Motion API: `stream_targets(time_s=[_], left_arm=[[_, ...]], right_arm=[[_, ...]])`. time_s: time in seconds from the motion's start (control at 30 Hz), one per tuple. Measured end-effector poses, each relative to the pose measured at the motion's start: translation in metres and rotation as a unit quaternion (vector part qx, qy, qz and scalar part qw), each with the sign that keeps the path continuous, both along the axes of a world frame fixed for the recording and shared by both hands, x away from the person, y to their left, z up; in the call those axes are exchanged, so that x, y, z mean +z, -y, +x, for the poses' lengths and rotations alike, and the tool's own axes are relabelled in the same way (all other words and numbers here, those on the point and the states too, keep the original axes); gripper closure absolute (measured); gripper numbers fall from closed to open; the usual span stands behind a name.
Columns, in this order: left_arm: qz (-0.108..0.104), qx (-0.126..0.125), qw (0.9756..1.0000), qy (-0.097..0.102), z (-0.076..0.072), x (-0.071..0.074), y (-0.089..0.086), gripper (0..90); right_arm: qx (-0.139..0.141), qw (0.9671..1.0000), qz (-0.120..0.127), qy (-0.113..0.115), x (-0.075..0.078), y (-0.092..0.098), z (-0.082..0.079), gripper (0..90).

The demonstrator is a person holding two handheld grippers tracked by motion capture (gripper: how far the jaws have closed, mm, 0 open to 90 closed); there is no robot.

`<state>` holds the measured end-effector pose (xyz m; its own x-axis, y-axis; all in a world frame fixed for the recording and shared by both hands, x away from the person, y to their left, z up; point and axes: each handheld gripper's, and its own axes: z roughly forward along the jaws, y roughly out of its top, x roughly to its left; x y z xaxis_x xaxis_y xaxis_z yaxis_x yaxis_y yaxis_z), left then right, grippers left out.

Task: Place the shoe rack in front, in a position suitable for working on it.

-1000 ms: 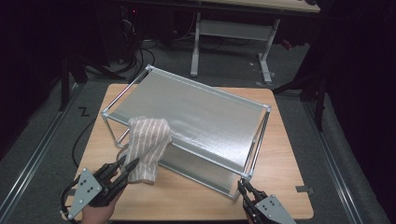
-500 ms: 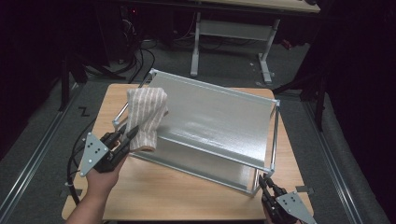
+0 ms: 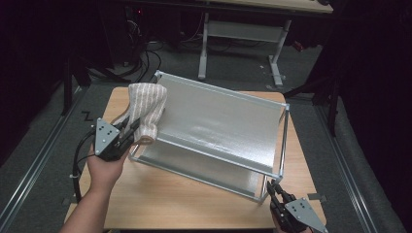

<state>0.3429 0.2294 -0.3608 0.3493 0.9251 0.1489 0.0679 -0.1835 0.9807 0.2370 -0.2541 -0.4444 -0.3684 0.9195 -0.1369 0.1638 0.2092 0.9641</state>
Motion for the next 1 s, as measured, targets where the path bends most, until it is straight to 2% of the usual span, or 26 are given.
stream_targets(time_s=[0.13,0.23,0.4,0.5,0.57,0.63,0.7,0.83,0.9,1.0], left_arm=[[-0.009,-0.01,0.9999,0.002,0.007,-0.008,-0.003,72.5],[-0.019,-0.019,0.9996,0.003,0.01,-0.013,-0.004,67.3],[-0.03,-0.025,0.999,0.021,0.007,-0.016,-0.005,53.9],[-0.037,-0.024,0.9982,0.04,0.003,-0.018,-0.004,51.1],[-0.031,-0.018,0.9984,0.043,0.002,-0.018,-0.002,49.1],[-0.027,-0.008,0.9985,0.048,0.001,-0.019,-0.001,48.4],[-0.036,-0.005,0.9977,0.057,0.0,-0.019,0.0,48.3],[-0.03,0.006,0.998,0.055,-0.001,-0.02,-0.001,46.9],[-0.036,0.014,0.998,0.05,0.0,-0.022,-0.004,46.5],[-0.035,0.024,0.998,0.046,0.001,-0.024,-0.01,52.3]], right_arm=[[0.003,1.0,0.003,-0.001,-0.001,-0.001,0.0,79.2],[0.002,1.0,0.003,-0.001,-0.001,-0.001,0.0,79.2],[0.003,1.0,0.003,-0.002,-0.001,-0.002,-0.001,79.3],[0.002,1.0,0.002,0.0,-0.001,-0.002,-0.001,79.2],[0.003,1.0,0.002,0.0,-0.001,-0.003,-0.001,79.2],[0.004,1.0,0.002,0.0,-0.001,-0.003,-0.001,79.2],[0.005,1.0,0.002,0.001,-0.001,-0.003,-0.001,79.2],[0.007,1.0,0.002,0.0,-0.001,-0.003,-0.002,79.2],[0.008,1.0,0.002,0.0,-0.001,-0.003,-0.001,79.2],[0.009,1.0,0.001,0.0,-0.001,-0.003,-0.002,79.2]])
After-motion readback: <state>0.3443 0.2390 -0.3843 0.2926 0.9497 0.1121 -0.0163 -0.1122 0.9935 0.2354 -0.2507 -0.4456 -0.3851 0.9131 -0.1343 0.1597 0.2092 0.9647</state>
